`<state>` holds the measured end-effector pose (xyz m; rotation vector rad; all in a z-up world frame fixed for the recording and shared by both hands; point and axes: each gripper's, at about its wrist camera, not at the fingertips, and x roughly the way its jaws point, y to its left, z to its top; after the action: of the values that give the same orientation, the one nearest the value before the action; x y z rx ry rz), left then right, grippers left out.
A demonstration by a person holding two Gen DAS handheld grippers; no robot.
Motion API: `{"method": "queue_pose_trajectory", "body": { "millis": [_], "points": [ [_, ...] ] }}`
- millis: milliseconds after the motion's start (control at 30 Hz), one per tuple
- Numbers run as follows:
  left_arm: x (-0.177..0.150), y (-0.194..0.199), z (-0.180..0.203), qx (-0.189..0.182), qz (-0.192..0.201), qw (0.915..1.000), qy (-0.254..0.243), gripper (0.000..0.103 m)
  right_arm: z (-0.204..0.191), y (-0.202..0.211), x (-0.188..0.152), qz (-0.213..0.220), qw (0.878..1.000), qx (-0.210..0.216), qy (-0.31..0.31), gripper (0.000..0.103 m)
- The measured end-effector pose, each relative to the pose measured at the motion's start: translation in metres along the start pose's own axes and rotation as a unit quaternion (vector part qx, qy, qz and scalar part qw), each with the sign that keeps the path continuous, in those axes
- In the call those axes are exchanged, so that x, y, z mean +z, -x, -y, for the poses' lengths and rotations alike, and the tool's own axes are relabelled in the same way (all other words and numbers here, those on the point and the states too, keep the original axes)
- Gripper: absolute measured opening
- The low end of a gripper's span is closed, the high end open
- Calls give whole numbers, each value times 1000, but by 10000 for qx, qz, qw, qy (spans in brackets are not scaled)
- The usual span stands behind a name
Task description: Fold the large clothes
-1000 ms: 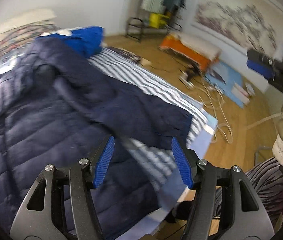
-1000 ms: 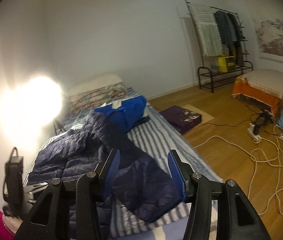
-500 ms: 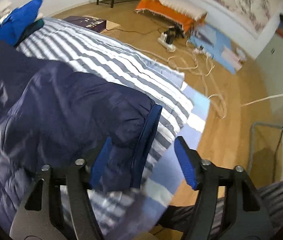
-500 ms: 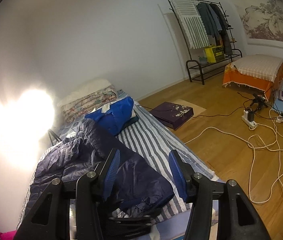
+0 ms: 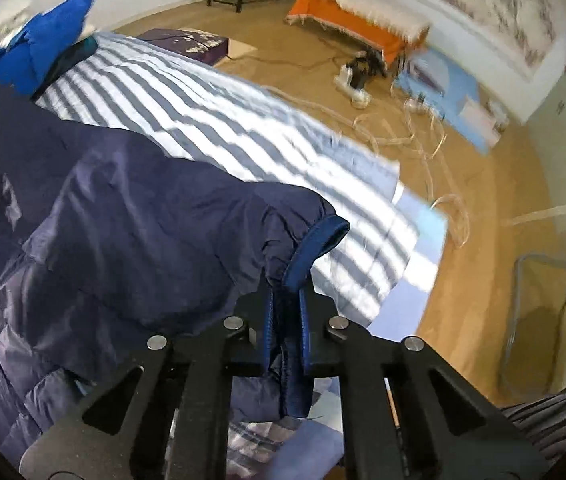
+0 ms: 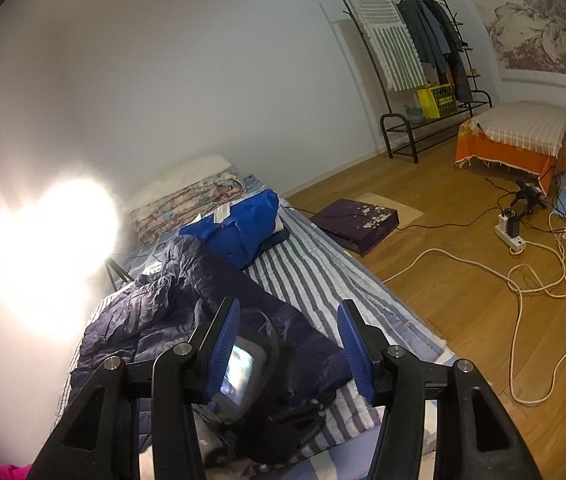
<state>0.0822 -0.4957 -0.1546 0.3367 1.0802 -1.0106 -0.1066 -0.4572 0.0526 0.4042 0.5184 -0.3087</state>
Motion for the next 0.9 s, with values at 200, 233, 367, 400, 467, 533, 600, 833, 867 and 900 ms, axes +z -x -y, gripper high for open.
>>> {"method": "queue_pose_trajectory", "body": {
  "millis": [200, 233, 367, 400, 467, 533, 600, 833, 867, 900],
  "points": [
    [24, 67, -52, -470, 590, 9949, 674, 8, -18, -12, -3, -111, 9999, 29, 88, 54],
    [28, 86, -68, -490, 745, 9927, 814, 8, -22, -15, -4, -150, 9998, 38, 102, 54],
    [39, 146, -129, -507, 1262, 9824, 1281, 8, -39, -33, -6, -354, 9992, 147, 74, 54],
    [42, 162, -147, -455, 1411, 9793, 1376, 8, -44, -39, -6, -416, 9989, 185, 60, 54],
    [43, 196, -185, -247, 1691, 9735, 1520, 8, -57, -53, -7, -573, 9980, 264, 68, 54],
    [41, 228, -229, -13, 1924, 9662, 1714, 8, -73, -68, -8, -726, 9966, 355, 187, 54],
    [34, 249, -262, 172, 2077, 9603, 1855, 8, -90, -85, -9, -851, 9947, 460, 361, 54],
    [-21, 304, -398, 989, 2517, 9273, 2590, 8, -136, -179, -5, -1130, 9842, 584, 1231, 54],
    [-30, 306, -416, 1083, 2530, 9225, 2707, 8, -138, -202, -6, -1240, 9825, 599, 1253, 54],
    [-38, 308, -433, 1175, 2540, 9182, 2804, 8, -140, -221, -6, -1364, 9808, 629, 1247, 53]
  ]
}}
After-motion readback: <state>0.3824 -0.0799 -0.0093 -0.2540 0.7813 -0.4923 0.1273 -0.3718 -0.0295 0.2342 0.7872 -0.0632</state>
